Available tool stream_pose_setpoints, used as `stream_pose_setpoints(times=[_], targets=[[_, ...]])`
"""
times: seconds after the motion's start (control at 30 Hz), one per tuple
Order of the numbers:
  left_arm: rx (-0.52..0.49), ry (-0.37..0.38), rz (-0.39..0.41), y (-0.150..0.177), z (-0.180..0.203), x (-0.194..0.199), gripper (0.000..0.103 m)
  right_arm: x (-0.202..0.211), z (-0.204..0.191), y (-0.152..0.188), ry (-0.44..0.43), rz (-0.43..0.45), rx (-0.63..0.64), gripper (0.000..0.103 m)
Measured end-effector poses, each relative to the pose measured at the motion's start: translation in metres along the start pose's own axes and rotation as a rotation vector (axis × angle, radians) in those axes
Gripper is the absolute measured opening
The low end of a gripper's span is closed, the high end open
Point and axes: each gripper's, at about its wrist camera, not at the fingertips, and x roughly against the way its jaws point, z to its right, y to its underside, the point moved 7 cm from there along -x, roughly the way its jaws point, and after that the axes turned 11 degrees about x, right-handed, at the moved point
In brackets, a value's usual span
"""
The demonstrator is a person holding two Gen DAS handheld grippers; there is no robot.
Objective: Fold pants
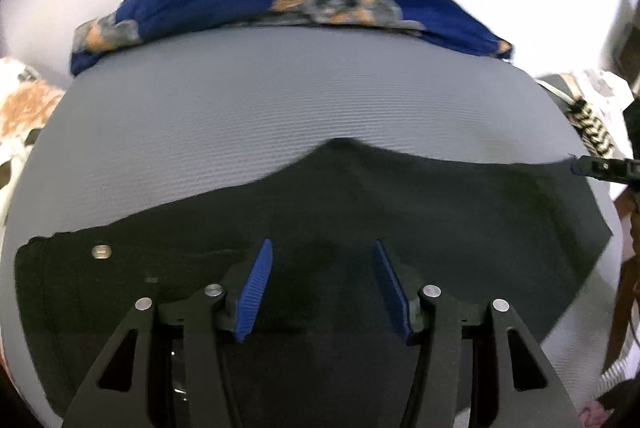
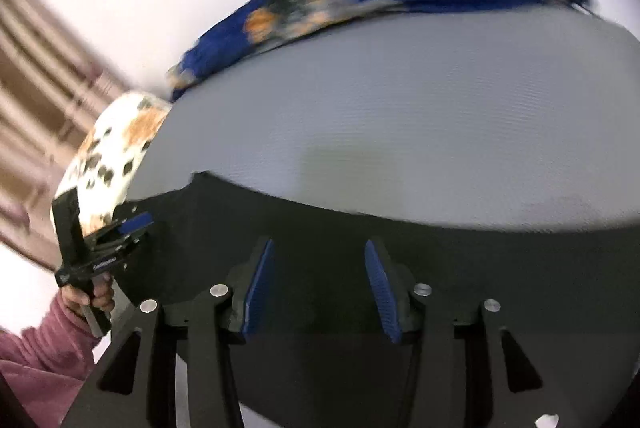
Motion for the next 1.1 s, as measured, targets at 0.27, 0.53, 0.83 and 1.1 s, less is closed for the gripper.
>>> stream_pose_setpoints(times=[0.27,0.53,0.83,1.1], targets=[[-0.098,0.101,-0.078,0.02,0.09,-0.021,0.057,0.087,0.158,0.068,0.087,-0.019,-0.308,0.031],[-0.178,0.112,-0.15,0.034,0.148,-0.041,0.057,0.096,0.206,0.102,0.008,-0.03,-0.378,0.031],[-0.208,0.065,-0.206,0.05,0.158,-0.057,0.057,0.077,0.2,0.099,-0.168,0.007,-0.339,0.024],[-0.226,0.052,-0.18,0.047,0.159,-0.062,0.058,0.066,0.188,0.095,-0.155,0.076,-0.399,0.01]])
